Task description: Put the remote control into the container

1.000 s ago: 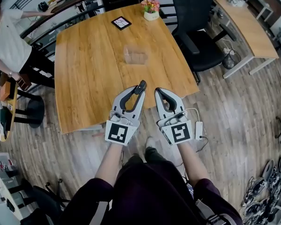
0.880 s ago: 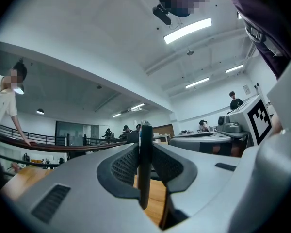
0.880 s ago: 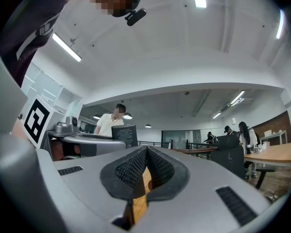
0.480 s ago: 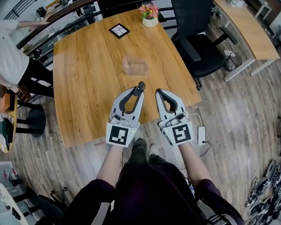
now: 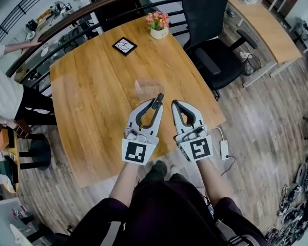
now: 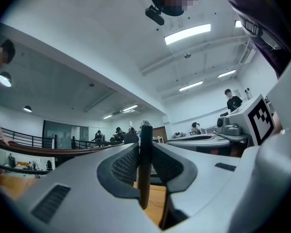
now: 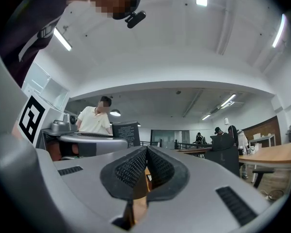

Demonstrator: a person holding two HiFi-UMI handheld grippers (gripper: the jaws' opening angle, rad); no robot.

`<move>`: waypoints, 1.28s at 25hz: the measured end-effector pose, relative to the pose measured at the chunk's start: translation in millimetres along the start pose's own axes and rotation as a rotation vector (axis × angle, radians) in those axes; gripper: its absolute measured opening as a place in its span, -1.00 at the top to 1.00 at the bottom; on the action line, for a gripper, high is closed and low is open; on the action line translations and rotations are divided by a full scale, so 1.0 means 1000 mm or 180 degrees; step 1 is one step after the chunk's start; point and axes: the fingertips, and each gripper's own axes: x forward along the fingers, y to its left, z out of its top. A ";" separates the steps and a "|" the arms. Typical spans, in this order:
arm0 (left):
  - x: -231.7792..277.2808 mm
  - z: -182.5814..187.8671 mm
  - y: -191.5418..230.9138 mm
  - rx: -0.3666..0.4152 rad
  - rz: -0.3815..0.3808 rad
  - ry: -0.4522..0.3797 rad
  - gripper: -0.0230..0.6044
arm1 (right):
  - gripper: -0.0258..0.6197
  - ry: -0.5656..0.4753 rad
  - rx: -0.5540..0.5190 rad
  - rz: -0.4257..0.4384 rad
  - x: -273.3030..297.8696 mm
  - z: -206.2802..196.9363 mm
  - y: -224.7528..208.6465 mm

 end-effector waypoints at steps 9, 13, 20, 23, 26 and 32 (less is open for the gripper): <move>0.031 -0.022 0.038 -0.0138 -0.0075 0.0001 0.66 | 0.86 -0.0008 0.0041 -0.0142 0.045 -0.015 -0.011; 0.048 -0.044 0.052 -0.0195 -0.0012 0.0028 0.66 | 0.86 0.0110 0.0031 -0.0120 0.057 -0.041 -0.020; 0.070 -0.099 0.062 -0.0310 0.0077 0.0181 0.66 | 0.87 0.0198 0.0164 -0.0171 0.065 -0.082 -0.045; 0.074 -0.117 0.066 -0.0343 0.0153 0.0236 0.66 | 0.86 0.0263 0.0188 -0.0093 0.066 -0.090 -0.048; 0.081 -0.140 0.068 -0.0350 0.0229 0.0279 0.66 | 0.86 0.0229 0.0262 -0.0152 0.065 -0.100 -0.054; 0.091 -0.189 0.072 -0.0352 0.0379 0.0471 0.66 | 0.86 0.0349 0.0322 -0.0185 0.055 -0.123 -0.061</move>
